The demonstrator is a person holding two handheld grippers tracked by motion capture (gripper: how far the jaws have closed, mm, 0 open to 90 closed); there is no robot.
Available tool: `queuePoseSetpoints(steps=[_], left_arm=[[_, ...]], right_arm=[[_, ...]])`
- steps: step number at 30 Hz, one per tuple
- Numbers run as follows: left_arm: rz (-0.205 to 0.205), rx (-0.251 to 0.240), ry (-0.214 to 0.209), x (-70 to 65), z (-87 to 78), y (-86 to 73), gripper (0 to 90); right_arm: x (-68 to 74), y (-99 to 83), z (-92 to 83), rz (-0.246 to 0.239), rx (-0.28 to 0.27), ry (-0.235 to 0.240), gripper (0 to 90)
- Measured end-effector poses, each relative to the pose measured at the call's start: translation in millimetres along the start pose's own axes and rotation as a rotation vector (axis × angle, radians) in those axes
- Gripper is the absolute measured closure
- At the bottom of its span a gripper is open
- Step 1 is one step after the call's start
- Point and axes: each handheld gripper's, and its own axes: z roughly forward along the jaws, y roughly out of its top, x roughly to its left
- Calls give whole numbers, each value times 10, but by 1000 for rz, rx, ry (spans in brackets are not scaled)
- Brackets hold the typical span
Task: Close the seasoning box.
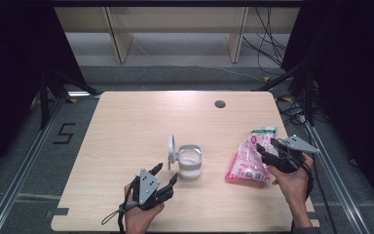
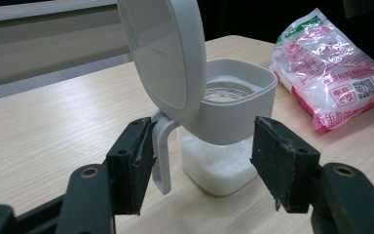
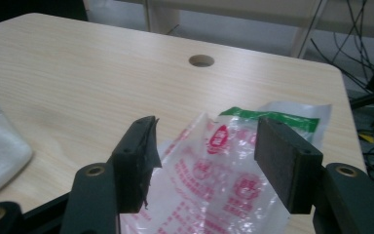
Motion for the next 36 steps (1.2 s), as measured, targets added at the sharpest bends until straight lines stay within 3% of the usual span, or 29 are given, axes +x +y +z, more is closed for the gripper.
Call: queuePoseSetpoints(steps=[4, 5, 6, 9, 10, 11, 12, 13, 14, 16, 18, 21, 22, 23, 25, 27, 28, 29, 30, 31, 33, 34, 36], left_arm=[[-11, -2, 5, 25, 5, 11, 401], [-11, -1, 5, 28, 7, 12, 401], [-1, 5, 2, 39, 4, 17, 402], [0, 3, 1, 46, 3, 15, 401], [6, 0, -2, 52, 0, 16, 401], [-10, -5, 0, 46, 0, 13, 401], [-12, -1, 2, 51, -10, 15, 401], [-17, -4, 4, 53, -10, 12, 397], [-6, 0, 2, 68, -14, 14, 396], [-27, 13, 3, 83, -27, 10, 391], [-27, 8, 8, 103, -29, 11, 391], [-21, 8, 16, 157, -25, 27, 397], [-32, 8, 24, 162, -25, 31, 405], [-31, 0, 22, 178, -19, 35, 409], [-23, 2, 25, 203, -26, 47, 417], [-27, -1, 27, 214, -34, 50, 432], [-32, 2, 31, 219, -45, 52, 439], [-21, 3, 27, 240, -54, 55, 447], [-28, -2, 26, 249, -52, 50, 464], [-10, 6, 32, 271, -65, 59, 480], [8, 5, 40, 306, -69, 70, 528], [-8, -5, 42, 309, -62, 70, 553], [7, 0, 32, 344, -37, 81, 608]], right_arm=[[63, -14, 19, -12, -6, 34, 402], [104, -23, 7, 18, 9, 41, 400], [94, -27, 19, -15, -5, 41, 398], [151, -48, -10, 19, 23, 67, 382], [156, -58, -3, 9, 5, 69, 374], [185, -69, -20, 27, 22, 73, 370], [184, -79, -12, 4, 2, 87, 368], [220, -98, -38, 15, 13, 86, 358], [202, -106, -34, -14, 4, 102, 352], [268, -135, -69, 22, 20, 106, 341], [264, -162, -74, -10, 13, 124, 323], [315, -201, -111, 5, 32, 139, 306], [302, -213, -99, -21, 19, 147, 300], [334, -221, -123, 3, 40, 152, 301], [337, -243, -114, -22, 21, 160, 301], [353, -253, -135, -24, 24, 162, 301], [373, -258, -159, 2, 44, 165, 302], [357, -265, -144, -27, 21, 171, 302], [383, -278, -158, 4, 28, 173, 304], [359, -279, -152, -20, 24, 179, 305], [385, -296, -169, -5, 38, 172, 306], [389, -300, -172, -2, 44, 174, 306], [378, -308, -163, -31, 31, 184, 307]])
